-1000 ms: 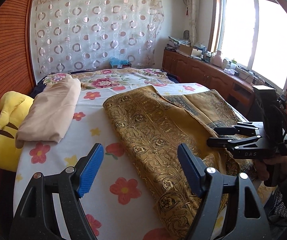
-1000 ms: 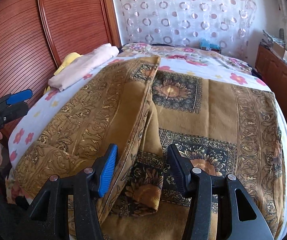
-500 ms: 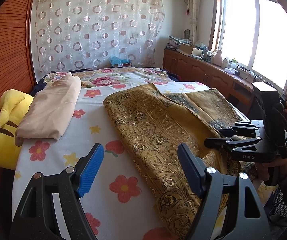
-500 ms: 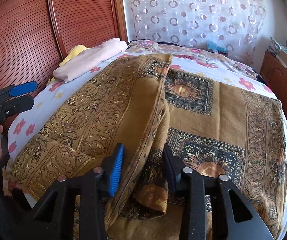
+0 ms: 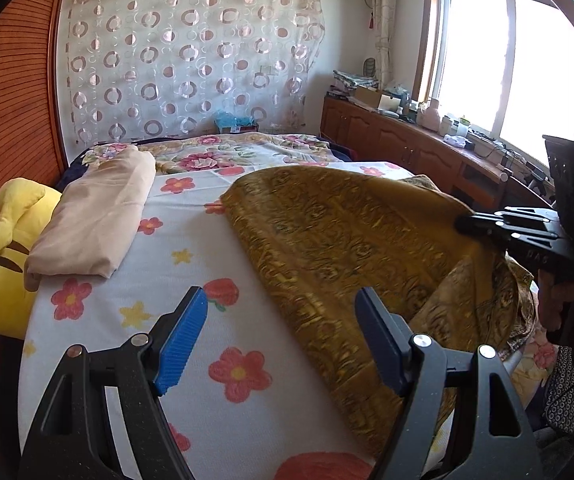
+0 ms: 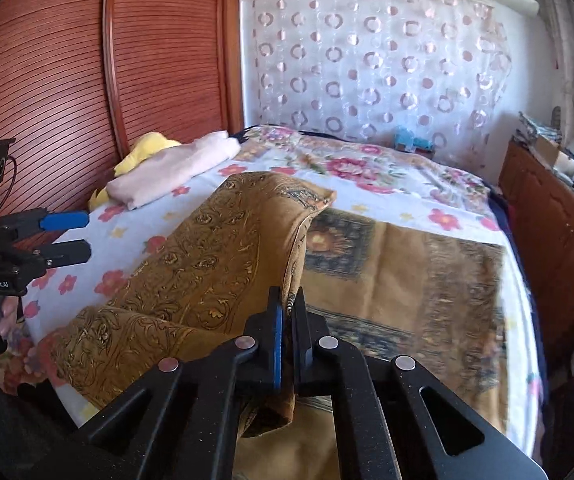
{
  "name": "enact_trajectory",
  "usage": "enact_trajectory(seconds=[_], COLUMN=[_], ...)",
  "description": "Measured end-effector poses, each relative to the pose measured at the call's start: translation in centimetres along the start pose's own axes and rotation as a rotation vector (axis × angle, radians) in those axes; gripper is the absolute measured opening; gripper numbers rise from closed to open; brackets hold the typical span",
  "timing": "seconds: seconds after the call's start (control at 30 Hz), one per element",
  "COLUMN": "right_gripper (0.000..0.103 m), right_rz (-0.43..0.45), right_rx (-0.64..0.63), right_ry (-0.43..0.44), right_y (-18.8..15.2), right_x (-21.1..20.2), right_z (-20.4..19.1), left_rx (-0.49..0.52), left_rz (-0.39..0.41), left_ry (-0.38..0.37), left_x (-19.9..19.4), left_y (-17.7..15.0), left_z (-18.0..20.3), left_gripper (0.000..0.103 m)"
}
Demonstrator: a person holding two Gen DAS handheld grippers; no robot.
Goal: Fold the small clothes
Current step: 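Grasp the shirt edge with the right tool and fold it over the body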
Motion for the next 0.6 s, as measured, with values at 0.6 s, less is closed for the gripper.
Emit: enact_trajectory(seconds=[0.6], right_gripper=[0.003], right_rz=[0.002], right_rx=[0.176], right_ry=[-0.224], right_y=[-5.2], right_x=[-9.4], right_z=[7.7], left_rx=[0.035], left_rz=[-0.024], left_ry=[-0.065], left_x=[0.9], left_y=[0.0], left_z=[3.2], left_gripper=[0.077])
Point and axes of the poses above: each gripper's, at about its wrist camera, not at the fingertips, and x roughly the way its jaws point, z to its right, y to its top, the point moved 9 cm from there along x, roughly the way its jaws point, and after that the axes turned 6 degrees about z, right-handed, at the moved point
